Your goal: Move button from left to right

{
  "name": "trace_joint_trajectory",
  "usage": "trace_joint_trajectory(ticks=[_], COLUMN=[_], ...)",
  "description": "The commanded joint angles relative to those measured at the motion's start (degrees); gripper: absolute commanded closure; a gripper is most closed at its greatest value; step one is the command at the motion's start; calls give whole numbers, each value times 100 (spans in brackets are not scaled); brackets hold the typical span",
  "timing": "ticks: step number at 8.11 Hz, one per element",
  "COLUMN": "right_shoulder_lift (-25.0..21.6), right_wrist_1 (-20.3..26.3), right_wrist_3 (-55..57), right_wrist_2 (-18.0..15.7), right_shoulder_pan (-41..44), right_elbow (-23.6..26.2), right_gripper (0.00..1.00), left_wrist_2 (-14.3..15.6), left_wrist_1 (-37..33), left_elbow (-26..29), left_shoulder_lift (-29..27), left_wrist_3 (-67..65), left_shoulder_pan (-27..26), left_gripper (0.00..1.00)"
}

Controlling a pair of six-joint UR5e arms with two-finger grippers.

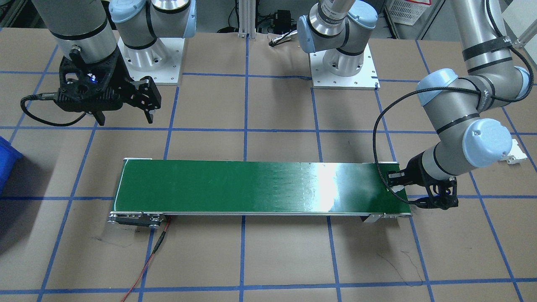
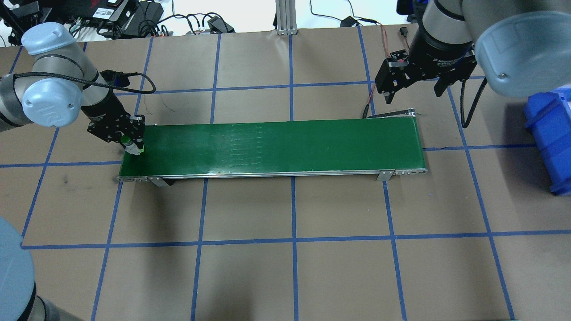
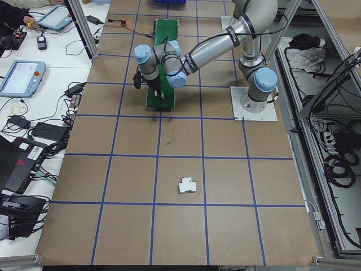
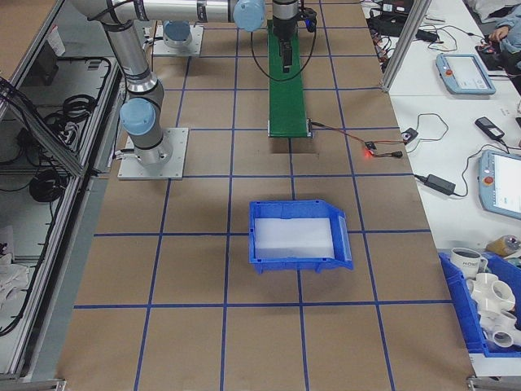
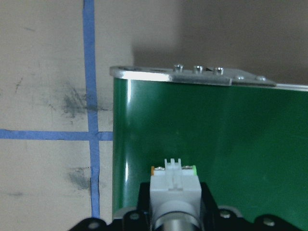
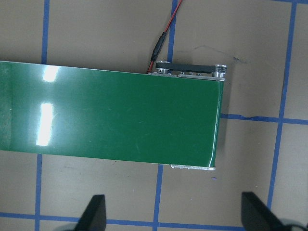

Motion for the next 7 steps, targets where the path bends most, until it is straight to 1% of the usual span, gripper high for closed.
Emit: trace_joint_trajectory(ticks=[1, 2, 3, 4, 5, 6, 7], right_shoulder_lift=[0, 0, 0, 0, 0, 0, 0], right_wrist_1=[-5, -5, -5, -5, -5, -5, 4], right_wrist_3=[-10, -10, -10, -18, -10, -18, -36], right_wrist_2=[-3, -3, -3, -3, -3, -3, 23], right_shoulder_pan=[0, 0, 0, 0, 0, 0, 0], right_elbow=[0, 0, 0, 0, 0, 0, 0], right_gripper=[0, 0, 0, 0, 0, 0, 0], left_wrist_2=[11, 20, 20, 20, 37, 29, 11], left_wrist_1=[28, -76, -365, -489, -1065, -1532, -1919], left_elbow=[-52, 0, 9, 18, 36, 245, 525], left_shoulder_lift=[-33, 133, 317, 554, 878, 1230, 1416], left_wrist_3=[-152, -702, -881, -901, -936, -1345, -1601], left_shoulder_pan=[0, -52, -122, -227, -315, -351, -351], left_gripper=[1, 0, 0, 0, 0, 0, 0])
